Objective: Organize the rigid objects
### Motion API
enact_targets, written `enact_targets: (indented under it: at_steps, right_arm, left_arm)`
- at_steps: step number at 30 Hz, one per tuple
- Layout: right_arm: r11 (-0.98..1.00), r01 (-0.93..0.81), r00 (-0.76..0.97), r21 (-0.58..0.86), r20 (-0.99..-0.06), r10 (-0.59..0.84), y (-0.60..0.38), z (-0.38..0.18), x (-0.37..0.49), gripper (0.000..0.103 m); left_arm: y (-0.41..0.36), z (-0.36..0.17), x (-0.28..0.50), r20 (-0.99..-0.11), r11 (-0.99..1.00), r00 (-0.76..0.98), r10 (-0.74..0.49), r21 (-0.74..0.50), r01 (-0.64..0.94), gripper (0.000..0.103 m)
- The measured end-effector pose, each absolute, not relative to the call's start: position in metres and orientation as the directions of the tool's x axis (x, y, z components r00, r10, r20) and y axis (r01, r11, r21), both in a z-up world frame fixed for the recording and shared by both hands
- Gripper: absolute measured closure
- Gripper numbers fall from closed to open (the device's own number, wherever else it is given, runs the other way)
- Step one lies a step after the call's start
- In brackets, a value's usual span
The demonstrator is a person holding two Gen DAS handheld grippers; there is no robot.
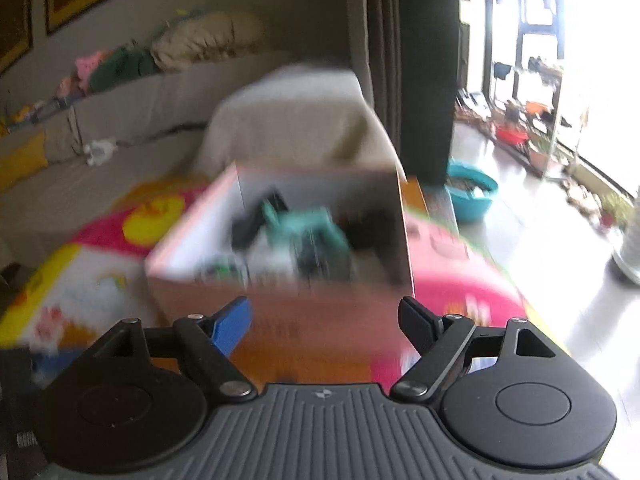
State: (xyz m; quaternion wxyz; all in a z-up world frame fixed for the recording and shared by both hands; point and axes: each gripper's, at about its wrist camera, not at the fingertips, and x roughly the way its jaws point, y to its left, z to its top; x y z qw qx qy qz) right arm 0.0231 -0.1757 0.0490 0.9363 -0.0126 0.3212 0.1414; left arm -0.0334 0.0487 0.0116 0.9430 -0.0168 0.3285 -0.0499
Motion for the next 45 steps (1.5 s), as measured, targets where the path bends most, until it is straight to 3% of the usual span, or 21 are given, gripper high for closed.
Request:
enact_targets:
  at_steps: [5,7,11,14,45]
  right_arm:
    - [0.971,-0.223,0.684,0.084,-0.697,0.217,-0.178,0.007,0.010,0.020]
    - [0.974,-0.221,0.711,0.056,-0.674,0.200,-0.174,0.002,0.006,0.020]
    - [0.983,-0.186,0.732,-0.003,-0.667,0.137,-0.169,-0.004,0.003,0.004]
    - [0.985,-0.166,0.725,0.047,-0.672,0.154,-0.177,-0.004,0.009,0.001]
    - [0.990,-0.140,0.759,0.023,-0.639,0.122,-0.168,-0.009,0.004,0.000]
  left_arm:
    - [0.032,0.008,-0.019,-0.611,0.999,0.790,-0.048,-0.038,0.031,0.033]
    - [0.027,0.007,-0.016,-0.611,1.000,0.791,-0.023,-0.020,0.014,0.032]
    - [0.020,0.007,-0.013,-0.613,1.000,0.790,-0.007,0.006,0.014,0.031]
    - [0.021,0.007,-0.013,-0.614,1.000,0.789,-0.012,-0.003,0.012,0.031]
    - [0.016,0.007,-0.013,-0.614,1.000,0.790,0.010,-0.004,-0.016,0.027]
